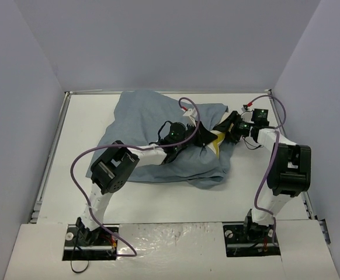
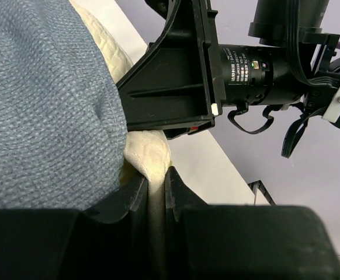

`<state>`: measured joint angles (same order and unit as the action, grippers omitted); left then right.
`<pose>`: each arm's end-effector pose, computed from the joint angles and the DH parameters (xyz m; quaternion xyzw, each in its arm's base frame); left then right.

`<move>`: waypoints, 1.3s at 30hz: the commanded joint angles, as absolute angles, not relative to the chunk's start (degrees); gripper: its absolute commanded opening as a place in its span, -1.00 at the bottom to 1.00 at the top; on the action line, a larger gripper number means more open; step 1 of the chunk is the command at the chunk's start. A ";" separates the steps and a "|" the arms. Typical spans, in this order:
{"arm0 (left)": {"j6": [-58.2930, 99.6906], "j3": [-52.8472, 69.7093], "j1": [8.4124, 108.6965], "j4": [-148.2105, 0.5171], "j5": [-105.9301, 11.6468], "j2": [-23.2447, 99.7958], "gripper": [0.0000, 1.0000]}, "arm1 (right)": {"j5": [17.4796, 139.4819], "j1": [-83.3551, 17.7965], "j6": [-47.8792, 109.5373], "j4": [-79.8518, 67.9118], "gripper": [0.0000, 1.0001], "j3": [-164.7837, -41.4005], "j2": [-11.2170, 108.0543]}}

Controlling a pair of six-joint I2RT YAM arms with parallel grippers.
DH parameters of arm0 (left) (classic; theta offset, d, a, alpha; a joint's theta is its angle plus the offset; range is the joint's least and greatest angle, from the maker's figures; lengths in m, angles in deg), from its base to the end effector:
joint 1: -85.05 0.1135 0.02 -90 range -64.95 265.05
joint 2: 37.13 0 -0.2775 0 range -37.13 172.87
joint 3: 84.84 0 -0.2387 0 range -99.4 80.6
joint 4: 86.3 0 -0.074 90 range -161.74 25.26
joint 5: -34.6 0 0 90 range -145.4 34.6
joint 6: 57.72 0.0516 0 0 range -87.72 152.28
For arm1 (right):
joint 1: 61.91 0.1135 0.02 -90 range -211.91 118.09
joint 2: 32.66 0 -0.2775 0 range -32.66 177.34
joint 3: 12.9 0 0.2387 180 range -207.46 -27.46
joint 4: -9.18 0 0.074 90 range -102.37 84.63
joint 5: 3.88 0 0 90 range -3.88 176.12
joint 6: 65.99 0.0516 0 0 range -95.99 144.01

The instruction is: Remove the pillowcase from the pillow

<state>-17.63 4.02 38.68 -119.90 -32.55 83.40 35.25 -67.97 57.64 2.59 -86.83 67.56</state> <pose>0.3237 -0.3686 0.2443 0.1244 0.6713 -0.6248 0.3788 0.3749 0.0005 0.2230 0.0761 0.8158 0.4692 0.3294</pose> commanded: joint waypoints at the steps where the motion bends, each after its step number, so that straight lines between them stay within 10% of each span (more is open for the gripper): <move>1: -18.17 -2.80 36.54 -128.52 -29.74 81.17 -0.95 | 32.69 -66.30 57.77 0.87 0.03 -87.75 68.76; 6: -19.05 -5.79 36.01 -126.59 -26.76 81.17 -0.85 | 30.49 -68.14 56.98 0.87 -0.87 -88.98 69.20; 8: -19.84 -6.23 36.01 -124.13 -24.74 80.12 -0.41 | 28.65 -69.37 56.01 0.87 -0.99 -89.24 69.46; 9: -20.10 -6.76 36.19 -123.08 -21.25 79.59 0.31 | 27.95 -70.94 55.66 0.87 -1.00 -89.51 69.55; 10: -20.54 -7.29 36.36 -121.16 -19.04 78.11 0.61 | 25.85 -71.74 54.44 0.87 -1.00 -89.77 70.08; 12: -21.24 -8.08 36.80 -118.17 -13.95 76.26 0.89 | 24.25 -73.32 52.59 0.52 -1.00 -90.30 70.43; 17: -11.00 -4.14 39.70 -92.19 -13.73 63.18 0.89 | 23.63 -76.06 44.34 -1.24 -1.00 -90.30 68.94; 22: 2.38 8.50 39.79 -61.77 -39.96 46.32 0.89 | 24.86 -76.06 42.03 -1.33 -1.00 -91.17 64.47; 29: 8.37 23.11 44.05 -51.71 -64.59 36.09 0.89 | 21.35 -75.79 39.67 -1.33 -1.00 -92.41 63.58; 39: 8.72 21.62 69.32 -51.96 -64.79 40.30 0.89 | 22.05 -75.62 25.42 -11.44 -1.00 -96.28 61.21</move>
